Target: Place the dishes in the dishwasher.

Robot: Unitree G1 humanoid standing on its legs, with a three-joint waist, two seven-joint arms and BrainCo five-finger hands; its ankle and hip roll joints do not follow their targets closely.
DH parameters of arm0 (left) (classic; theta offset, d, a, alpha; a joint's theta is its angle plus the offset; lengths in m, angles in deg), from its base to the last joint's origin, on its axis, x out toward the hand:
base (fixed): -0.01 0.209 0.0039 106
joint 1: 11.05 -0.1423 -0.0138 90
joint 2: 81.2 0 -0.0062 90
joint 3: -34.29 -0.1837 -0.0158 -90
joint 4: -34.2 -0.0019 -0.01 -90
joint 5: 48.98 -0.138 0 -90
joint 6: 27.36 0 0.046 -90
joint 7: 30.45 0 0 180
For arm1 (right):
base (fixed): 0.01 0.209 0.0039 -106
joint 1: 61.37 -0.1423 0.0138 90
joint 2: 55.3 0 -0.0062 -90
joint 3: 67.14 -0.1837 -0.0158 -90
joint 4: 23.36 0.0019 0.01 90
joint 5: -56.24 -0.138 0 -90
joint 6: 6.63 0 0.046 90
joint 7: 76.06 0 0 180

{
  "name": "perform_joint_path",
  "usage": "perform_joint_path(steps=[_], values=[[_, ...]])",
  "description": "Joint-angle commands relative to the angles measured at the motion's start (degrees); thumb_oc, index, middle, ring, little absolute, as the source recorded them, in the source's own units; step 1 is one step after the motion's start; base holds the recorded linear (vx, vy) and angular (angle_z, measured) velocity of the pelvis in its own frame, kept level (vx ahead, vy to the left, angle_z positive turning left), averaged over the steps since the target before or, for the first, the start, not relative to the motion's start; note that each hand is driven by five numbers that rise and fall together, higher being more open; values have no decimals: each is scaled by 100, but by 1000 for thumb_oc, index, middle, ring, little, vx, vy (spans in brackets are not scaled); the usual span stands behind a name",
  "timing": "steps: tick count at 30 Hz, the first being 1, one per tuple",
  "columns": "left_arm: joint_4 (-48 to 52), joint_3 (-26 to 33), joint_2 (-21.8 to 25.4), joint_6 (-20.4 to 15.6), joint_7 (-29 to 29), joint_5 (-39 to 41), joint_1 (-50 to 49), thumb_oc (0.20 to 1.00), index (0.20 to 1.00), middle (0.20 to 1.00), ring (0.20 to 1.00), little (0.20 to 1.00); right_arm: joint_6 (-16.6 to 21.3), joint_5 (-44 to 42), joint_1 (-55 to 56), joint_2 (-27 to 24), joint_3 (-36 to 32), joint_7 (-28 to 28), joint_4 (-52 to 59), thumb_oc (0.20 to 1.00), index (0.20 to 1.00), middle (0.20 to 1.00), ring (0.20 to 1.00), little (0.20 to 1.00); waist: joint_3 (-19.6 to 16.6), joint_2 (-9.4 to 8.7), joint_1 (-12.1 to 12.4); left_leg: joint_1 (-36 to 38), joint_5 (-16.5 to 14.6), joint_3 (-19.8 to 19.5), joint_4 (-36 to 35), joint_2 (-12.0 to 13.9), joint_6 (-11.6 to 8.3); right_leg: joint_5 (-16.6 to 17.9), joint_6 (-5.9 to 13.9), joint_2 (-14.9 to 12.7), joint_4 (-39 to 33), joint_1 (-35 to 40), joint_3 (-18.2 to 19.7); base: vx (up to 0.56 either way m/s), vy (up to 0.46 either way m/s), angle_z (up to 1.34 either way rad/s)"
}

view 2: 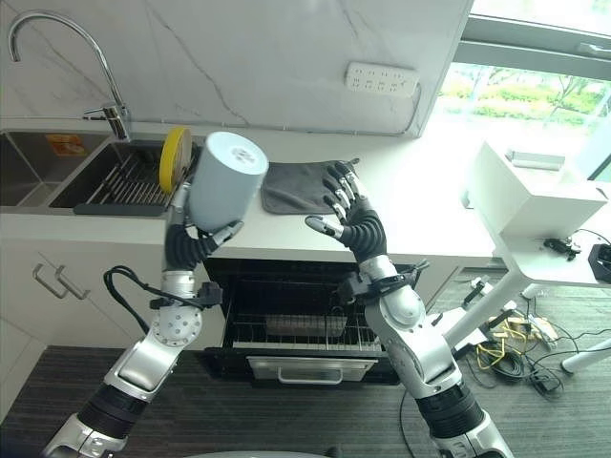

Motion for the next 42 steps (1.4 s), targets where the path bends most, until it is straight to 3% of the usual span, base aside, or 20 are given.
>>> perform_joint_path(steps=[1, 27, 42], values=[[-250, -90, 104, -104, -242, -281, 755, 200, 200, 200, 200, 200, 170, 28, -568, 96, -80, 127, -67, 1000, 1000, 1000, 1000, 1000, -123, 76, 55, 22, -120, -143, -3, 2, 167, 74, 314, -380, 12, 136, -302, 0, 0, 0], [-277, -916, 38, -200, -22, -352, 1072, 200, 200, 200, 200, 200, -12, -315, -1338, 467, 284, 370, -289, 1000, 1000, 1000, 1000, 1000, -234, 87, 137, 4, -129, -196, -3, 4, 158, 42, 277, -341, 12, 146, -389, -3, -1, 0], [49, -795, 134, -84, 254, -229, 1117, 200, 200, 200, 200, 200, -160, -375, -1306, 467, 404, 231, -289, 1000, 1000, 1000, 1000, 1000, -248, 131, 126, 24, -173, -180, -3, -11, 158, 9, 299, -344, 12, 157, -402, 2, 1, 0]])
